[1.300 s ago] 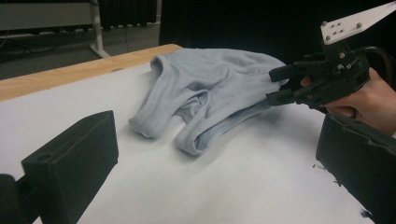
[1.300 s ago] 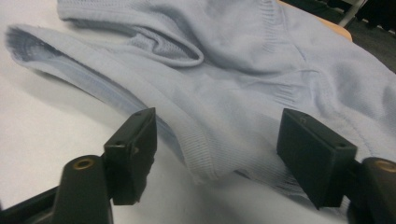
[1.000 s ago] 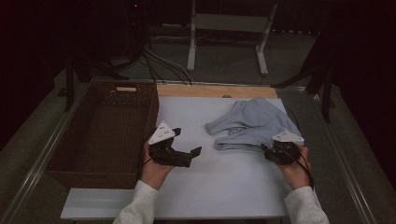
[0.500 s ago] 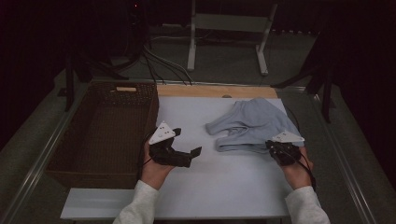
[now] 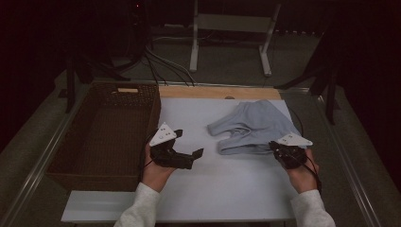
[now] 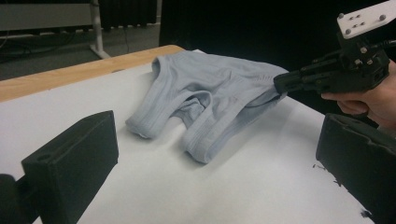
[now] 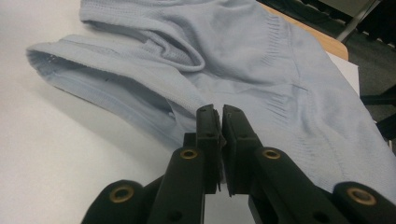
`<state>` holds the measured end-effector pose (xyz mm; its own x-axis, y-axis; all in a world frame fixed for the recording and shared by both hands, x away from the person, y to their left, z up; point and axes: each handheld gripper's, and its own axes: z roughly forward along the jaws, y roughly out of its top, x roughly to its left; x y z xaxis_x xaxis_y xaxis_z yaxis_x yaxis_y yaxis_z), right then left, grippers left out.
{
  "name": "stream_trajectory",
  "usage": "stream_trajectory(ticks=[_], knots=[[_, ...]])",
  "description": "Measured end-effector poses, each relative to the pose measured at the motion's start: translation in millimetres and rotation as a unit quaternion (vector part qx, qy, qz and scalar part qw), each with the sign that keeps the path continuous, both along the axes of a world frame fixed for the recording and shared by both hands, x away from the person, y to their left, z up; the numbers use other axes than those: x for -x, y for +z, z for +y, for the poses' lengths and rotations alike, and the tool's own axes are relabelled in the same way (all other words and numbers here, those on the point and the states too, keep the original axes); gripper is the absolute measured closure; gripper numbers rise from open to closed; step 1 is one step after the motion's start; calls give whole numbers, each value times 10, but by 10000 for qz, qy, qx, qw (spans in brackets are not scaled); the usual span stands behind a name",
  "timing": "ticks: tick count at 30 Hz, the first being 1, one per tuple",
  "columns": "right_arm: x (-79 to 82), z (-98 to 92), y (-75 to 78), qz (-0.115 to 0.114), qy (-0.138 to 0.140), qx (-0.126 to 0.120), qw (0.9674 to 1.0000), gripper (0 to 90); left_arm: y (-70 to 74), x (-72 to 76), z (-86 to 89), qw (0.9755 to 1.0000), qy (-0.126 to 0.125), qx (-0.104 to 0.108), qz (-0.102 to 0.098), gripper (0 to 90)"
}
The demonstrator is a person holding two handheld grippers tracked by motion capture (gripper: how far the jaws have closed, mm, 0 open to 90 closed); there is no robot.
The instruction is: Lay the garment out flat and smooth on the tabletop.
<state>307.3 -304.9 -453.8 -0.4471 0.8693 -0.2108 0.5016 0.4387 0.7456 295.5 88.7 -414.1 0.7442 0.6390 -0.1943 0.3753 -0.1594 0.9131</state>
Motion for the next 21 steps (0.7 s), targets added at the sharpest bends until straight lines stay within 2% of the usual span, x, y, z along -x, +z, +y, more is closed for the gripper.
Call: stream_trajectory(ticks=[21], knots=[[103,109,20,39,299,-11,9995,866,-4,4,-14,10000,-27,-2,-8,2]])
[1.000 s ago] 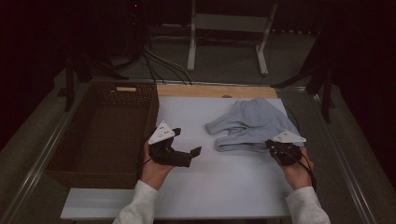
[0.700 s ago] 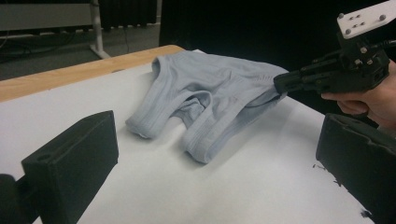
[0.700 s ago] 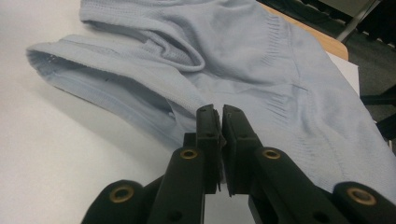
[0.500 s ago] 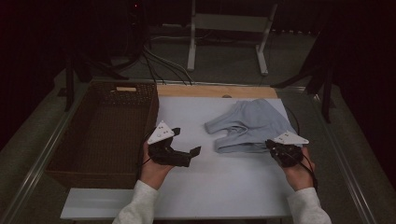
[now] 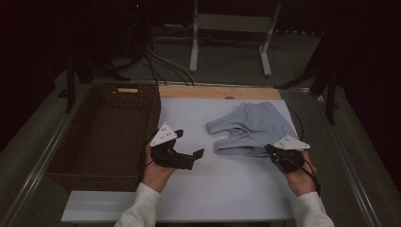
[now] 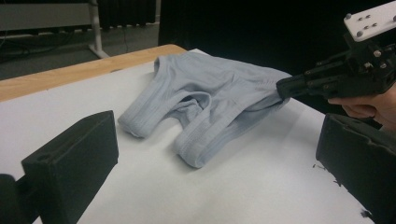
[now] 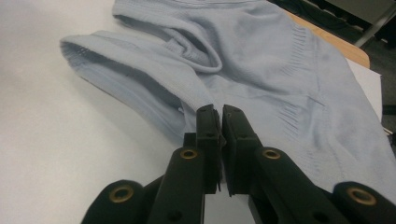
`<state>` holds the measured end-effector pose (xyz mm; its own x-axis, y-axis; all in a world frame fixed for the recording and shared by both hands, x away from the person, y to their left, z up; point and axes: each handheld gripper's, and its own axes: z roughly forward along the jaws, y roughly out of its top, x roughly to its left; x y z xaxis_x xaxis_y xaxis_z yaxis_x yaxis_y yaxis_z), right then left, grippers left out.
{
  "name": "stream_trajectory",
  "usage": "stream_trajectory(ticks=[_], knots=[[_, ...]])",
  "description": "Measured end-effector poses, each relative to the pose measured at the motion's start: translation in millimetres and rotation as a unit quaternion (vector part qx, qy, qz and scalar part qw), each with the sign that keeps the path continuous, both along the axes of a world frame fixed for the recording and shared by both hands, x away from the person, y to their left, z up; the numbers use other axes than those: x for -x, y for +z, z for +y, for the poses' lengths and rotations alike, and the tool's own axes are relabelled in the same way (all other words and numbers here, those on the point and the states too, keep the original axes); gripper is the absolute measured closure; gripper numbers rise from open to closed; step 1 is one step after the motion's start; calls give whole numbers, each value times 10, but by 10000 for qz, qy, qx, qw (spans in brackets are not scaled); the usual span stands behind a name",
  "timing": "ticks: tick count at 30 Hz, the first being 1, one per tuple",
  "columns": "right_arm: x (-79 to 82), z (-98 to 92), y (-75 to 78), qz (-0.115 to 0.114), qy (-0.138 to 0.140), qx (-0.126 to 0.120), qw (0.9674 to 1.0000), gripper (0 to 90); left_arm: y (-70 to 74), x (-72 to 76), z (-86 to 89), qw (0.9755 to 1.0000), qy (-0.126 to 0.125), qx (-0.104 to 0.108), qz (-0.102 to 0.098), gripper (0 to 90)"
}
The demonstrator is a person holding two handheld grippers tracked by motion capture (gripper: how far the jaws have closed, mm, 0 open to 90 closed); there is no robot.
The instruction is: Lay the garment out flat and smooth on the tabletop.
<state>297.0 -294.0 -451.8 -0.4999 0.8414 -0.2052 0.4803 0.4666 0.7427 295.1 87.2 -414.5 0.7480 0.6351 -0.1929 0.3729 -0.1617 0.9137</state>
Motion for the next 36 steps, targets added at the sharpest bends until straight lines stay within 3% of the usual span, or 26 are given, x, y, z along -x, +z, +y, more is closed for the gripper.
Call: stream_trajectory(ticks=[23,36], knots=[[82,212,-47,68,413,92,9991,866,-1,1,-5,10000,-8,2,-1,2],[136,358,-54,103,651,-5,9978,866,-11,-3,-14,10000,-24,-15,6,2]])
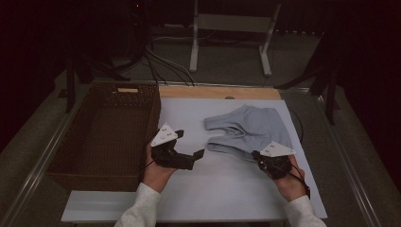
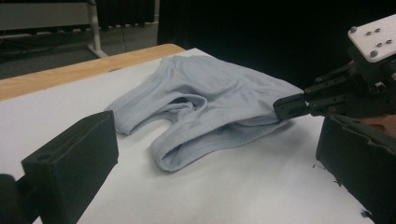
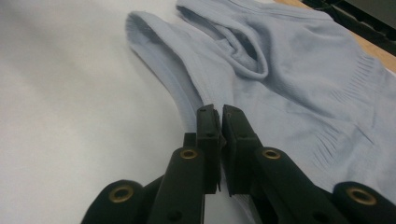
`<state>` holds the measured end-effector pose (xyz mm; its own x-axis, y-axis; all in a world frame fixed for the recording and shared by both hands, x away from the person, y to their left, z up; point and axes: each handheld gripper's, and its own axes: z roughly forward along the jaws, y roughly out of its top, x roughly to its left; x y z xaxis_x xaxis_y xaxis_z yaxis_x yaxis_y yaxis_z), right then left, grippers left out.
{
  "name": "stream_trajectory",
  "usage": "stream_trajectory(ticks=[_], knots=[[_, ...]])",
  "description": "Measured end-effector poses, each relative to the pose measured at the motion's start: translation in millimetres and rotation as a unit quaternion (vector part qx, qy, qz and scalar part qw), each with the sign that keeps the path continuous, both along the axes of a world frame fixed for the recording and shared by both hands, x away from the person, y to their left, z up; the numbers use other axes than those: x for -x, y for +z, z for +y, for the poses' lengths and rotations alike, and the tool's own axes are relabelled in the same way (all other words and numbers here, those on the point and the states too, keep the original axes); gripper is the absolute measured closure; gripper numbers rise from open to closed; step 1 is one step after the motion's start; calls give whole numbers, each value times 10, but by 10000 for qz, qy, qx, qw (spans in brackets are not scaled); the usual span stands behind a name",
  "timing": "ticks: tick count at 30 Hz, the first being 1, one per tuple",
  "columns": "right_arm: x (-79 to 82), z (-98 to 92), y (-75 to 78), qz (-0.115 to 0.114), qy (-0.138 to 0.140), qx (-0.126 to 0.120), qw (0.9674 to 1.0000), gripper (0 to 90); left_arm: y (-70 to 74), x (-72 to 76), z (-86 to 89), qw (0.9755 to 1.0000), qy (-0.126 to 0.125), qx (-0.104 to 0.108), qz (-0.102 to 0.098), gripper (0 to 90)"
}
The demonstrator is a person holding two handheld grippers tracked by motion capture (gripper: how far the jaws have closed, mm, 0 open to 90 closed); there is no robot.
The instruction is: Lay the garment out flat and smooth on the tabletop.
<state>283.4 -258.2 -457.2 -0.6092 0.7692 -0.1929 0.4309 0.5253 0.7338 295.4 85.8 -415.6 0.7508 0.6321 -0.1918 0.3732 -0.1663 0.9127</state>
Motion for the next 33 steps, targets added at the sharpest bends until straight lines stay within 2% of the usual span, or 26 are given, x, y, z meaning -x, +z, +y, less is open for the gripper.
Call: stream_trajectory(ticks=[4,6,7,8,9,10,18,23,33], knots=[[0,22,-17,18,57,3,10000,845,1,2,1,10000,-4,-3,0,2],[-2,8,-27,44,54,-13,10000,790,5,4,4,10000,3,11,-1,2],[-2,8,-27,44,54,-13,10000,790,5,4,4,10000,3,11,-1,2],[-2,-2,-29,31,36,-37,10000,750,5,4,4,10000,3,11,-1,2],[-1,-17,-33,49,18,-55,10000,659,10,7,7,10000,11,32,-8,2],[4,-22,-38,48,21,-52,10000,613,11,8,8,10000,10,32,-6,2],[72,-76,-55,-40,-34,-120,9999,390,24,12,23,10000,28,50,-27,2],[118,-139,-74,-46,-110,-55,9999,348,26,13,21,10000,24,47,-33,2],[206,-316,-132,-1,-318,94,9995,356,22,13,11,10000,15,21,-31,2]])
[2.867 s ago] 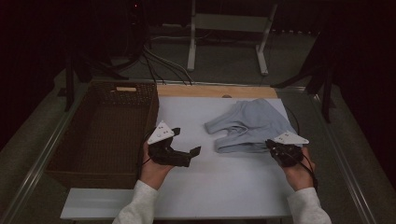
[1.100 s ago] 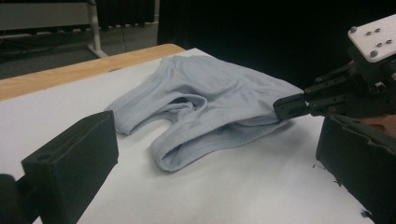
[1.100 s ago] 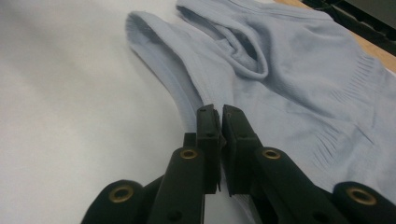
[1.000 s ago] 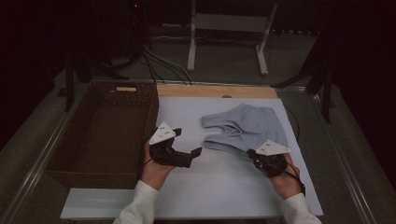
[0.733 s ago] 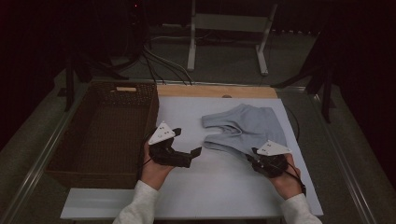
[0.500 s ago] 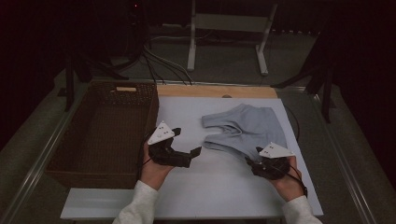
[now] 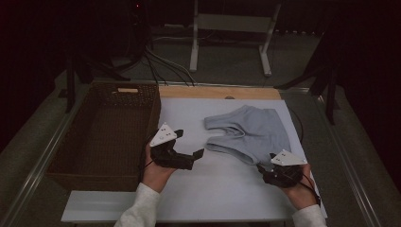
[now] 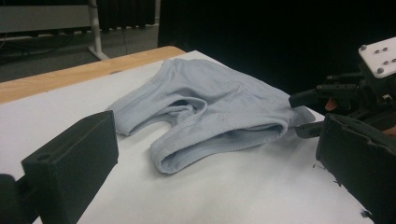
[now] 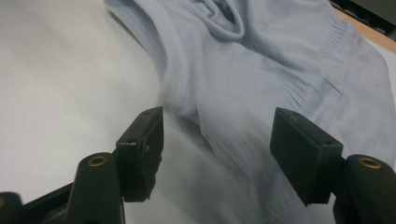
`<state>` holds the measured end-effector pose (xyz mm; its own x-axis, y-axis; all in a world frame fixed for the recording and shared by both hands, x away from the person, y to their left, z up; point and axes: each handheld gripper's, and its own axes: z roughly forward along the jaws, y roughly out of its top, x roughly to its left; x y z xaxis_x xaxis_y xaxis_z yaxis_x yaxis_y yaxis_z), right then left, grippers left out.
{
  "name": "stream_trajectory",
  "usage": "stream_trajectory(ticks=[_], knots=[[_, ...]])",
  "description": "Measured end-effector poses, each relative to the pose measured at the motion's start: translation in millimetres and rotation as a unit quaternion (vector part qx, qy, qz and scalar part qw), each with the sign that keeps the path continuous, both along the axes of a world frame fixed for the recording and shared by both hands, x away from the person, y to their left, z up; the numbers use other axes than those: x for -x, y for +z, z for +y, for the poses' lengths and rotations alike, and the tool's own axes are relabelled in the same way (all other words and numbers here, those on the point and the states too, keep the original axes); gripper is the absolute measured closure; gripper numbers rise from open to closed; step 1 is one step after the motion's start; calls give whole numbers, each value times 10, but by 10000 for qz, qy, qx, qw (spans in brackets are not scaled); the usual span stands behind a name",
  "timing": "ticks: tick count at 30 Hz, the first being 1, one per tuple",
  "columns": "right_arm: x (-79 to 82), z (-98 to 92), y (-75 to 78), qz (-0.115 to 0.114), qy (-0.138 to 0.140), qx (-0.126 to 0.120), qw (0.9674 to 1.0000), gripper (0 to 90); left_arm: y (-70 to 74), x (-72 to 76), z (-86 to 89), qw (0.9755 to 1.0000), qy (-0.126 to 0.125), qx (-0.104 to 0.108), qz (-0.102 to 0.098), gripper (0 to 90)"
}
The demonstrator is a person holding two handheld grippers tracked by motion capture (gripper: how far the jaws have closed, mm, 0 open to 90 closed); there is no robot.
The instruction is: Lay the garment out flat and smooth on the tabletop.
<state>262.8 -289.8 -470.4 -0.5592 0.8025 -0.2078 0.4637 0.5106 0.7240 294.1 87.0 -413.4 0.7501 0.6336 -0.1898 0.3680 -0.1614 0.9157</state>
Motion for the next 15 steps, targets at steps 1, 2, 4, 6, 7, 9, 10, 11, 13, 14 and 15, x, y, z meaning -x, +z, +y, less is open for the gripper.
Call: stream_trajectory(ticks=[1,2,4,6,7,9,10,11,13,14,15], knots=[[7,-16,-6,12,-28,1,10000,359,-1,0,-2,10000,1,4,0,2],[11,-32,-11,15,-27,26,10000,365,-1,0,-2,10000,-3,1,2,2],[19,-57,-26,44,-44,56,10000,386,-4,-2,-5,10000,-8,-7,4,2],[17,-68,-36,55,-43,79,9999,389,-6,-2,-7,10000,-11,-6,10,2],[8,-82,-58,75,-81,142,9998,393,-9,-2,-12,10000,-17,-7,11,2],[-5,-87,-77,78,-114,189,9997,397,-13,-2,-17,10000,-20,-11,17,2],[-11,-86,-86,94,-128,211,9997,405,-15,-3,-19,10000,-22,-20,20,2],[-21,-86,-96,91,-136,236,9996,414,-17,-3,-22,10000,-25,-19,23,2],[-37,-88,-116,95,-174,298,9994,442,-19,-3,-25,10000,-29,-13,24,2],[-42,-88,-123,108,-184,306,9993,458,-20,-4,-26,10000,-31,-11,26,2],[-50,-89,-129,101,-187,325,9992,473,-20,-4,-26,10000,-30,-15,29,2]])
